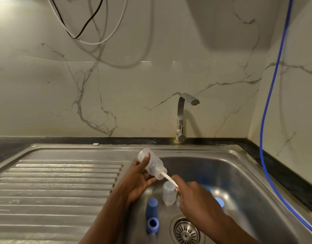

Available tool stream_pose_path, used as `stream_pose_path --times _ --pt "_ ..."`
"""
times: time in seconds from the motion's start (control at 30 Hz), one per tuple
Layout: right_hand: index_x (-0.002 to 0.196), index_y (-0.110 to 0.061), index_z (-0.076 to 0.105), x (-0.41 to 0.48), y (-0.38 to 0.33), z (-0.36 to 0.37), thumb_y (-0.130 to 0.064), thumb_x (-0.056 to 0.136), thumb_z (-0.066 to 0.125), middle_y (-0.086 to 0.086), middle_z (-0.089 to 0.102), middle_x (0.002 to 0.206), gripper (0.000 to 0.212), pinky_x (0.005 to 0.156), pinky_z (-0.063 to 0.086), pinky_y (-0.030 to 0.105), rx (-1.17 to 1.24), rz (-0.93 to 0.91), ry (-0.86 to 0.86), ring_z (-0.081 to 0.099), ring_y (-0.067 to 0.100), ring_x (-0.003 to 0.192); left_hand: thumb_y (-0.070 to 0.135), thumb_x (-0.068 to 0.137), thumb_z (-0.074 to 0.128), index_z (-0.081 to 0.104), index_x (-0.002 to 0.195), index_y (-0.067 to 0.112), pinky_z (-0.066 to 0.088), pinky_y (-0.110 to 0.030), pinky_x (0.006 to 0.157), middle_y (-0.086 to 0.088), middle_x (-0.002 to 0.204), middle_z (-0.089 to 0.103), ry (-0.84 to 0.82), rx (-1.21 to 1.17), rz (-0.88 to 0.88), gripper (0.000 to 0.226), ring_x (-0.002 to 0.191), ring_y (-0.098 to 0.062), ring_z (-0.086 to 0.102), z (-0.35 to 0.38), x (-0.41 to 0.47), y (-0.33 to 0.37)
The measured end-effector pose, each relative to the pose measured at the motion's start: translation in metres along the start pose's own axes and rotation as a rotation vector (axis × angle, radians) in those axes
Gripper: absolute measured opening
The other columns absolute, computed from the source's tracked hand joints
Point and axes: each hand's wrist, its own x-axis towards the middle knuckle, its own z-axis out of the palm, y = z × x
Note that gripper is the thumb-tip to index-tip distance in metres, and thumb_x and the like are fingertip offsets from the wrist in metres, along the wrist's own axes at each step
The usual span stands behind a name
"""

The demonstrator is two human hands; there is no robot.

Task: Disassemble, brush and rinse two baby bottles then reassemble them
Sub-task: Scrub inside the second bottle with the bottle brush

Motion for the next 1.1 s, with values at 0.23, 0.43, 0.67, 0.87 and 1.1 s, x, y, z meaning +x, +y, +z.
stream_pose_path --times 0.23,0.43,0.67,0.87,1.1 --pt "0.112 -0.029 0.066 0.005 0.001 -0.009 -0.019 0.102 0.044 -0.006 0.046 0.056 0.026 0.037 0.030 0.020 0.964 0.233 -0.354 0.034 0.004 0.042 0.022 0.066 0.086 0.045 0.139 0.006 0.060 -0.048 0.079 -0.028 0.131 0.055 -0.065 -0.135 0.018 0.085 0.114 -0.044 0.061 -0.008 0.002 0.003" --pt "0.118 -0.026 0.065 0.005 -0.003 -0.029 -0.025 0.103 0.045 0.003 0.052 0.061 0.025 0.036 0.026 0.015 1.139 0.267 -0.526 0.033 0.006 0.042 0.027 0.070 0.083 0.045 0.138 0.005 0.058 -0.049 0.077 -0.028 0.130 0.058 -0.081 -0.131 -0.040 0.081 0.114 -0.043 0.061 -0.005 -0.001 0.001" --pt "0.126 -0.033 0.049 0.007 0.015 0.007 -0.013 0.093 0.040 -0.003 0.054 0.094 0.039 0.075 0.047 0.036 0.139 -0.114 -0.083 0.058 0.023 0.089 0.024 0.081 0.068 0.040 0.141 0.004 0.060 -0.050 0.077 -0.030 0.130 0.057 -0.011 -0.133 -0.109 0.069 0.107 -0.043 0.066 -0.003 0.003 -0.005" --pt "0.111 -0.039 0.047 0.007 0.011 0.022 -0.034 0.088 0.048 -0.008 0.063 0.094 0.024 0.079 0.050 0.036 0.403 -0.034 -0.112 0.061 0.017 0.087 0.008 0.072 0.070 0.042 0.140 -0.003 0.062 -0.047 0.064 -0.025 0.113 0.057 0.004 -0.173 -0.066 0.074 0.094 -0.035 0.063 0.011 0.000 -0.007" --pt "0.085 -0.029 0.042 0.006 0.010 0.021 -0.023 0.082 0.063 -0.014 0.049 0.092 0.022 0.067 0.042 0.021 0.357 -0.055 0.051 0.050 0.004 0.083 0.009 0.068 0.070 0.036 0.142 0.004 0.062 -0.047 0.068 -0.026 0.123 0.052 0.110 -0.416 0.091 0.081 0.103 -0.035 0.060 -0.003 0.007 0.004"
